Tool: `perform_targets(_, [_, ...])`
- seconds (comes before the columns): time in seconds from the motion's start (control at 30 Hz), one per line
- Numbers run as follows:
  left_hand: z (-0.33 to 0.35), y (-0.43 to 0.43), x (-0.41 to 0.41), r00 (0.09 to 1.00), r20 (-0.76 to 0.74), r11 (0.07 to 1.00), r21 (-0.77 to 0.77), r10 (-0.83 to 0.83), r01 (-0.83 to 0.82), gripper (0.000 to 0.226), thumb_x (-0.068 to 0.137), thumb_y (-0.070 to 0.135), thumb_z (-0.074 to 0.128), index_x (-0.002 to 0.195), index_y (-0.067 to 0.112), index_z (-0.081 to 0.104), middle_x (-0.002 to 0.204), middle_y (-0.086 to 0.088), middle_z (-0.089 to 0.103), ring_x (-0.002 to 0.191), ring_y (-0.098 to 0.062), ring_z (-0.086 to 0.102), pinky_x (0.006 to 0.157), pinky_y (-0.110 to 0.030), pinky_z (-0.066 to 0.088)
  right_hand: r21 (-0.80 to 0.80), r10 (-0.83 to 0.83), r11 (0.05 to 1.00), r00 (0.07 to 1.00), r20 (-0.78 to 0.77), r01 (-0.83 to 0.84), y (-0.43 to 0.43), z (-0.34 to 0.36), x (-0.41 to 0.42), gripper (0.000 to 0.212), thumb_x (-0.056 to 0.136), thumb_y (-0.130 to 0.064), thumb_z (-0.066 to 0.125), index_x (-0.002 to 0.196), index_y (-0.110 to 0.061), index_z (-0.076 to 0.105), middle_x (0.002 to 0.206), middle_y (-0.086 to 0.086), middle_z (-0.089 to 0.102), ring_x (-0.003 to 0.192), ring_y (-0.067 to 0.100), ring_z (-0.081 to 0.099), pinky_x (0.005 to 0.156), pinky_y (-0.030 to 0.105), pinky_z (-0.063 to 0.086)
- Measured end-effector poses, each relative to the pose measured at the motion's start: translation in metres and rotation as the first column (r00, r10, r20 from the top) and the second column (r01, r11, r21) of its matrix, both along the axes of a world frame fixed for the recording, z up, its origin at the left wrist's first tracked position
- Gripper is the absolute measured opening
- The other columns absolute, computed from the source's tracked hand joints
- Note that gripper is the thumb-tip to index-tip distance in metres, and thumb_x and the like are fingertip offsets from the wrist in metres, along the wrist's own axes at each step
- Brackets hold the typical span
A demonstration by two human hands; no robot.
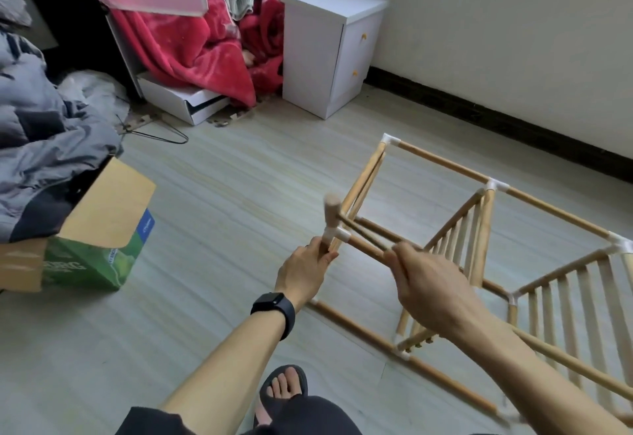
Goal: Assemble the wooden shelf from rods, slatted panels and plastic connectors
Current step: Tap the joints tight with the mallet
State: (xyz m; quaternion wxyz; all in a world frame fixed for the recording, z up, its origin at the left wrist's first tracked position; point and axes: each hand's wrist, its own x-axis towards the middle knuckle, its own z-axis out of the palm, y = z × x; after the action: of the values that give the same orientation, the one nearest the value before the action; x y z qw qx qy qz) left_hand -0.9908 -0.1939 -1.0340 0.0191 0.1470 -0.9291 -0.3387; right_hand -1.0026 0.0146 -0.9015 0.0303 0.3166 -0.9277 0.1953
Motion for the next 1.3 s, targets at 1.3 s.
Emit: perform_targets(1.3, [0.002, -0.002, -0.006, 0.999, 0.034, 0.995, 0.096, -0.023, 0.020, 0.038, 0.101, 0.059, 0.041, 0.113, 0.025, 0.053, 0.096, -0.005, 0.068, 0.088, -0.027, 0.063, 0.072, -0.043, 0.055, -0.062, -0.011, 0.998, 0.999, -0.031, 0.009, 0.005, -0.013, -0.005, 0.034, 0.103, -0.051, 0.026, 0.093, -0.028, 0.049, 0.062, -0.008, 0.054, 0.049, 0.013, 0.051, 0.044, 0.024, 0.040])
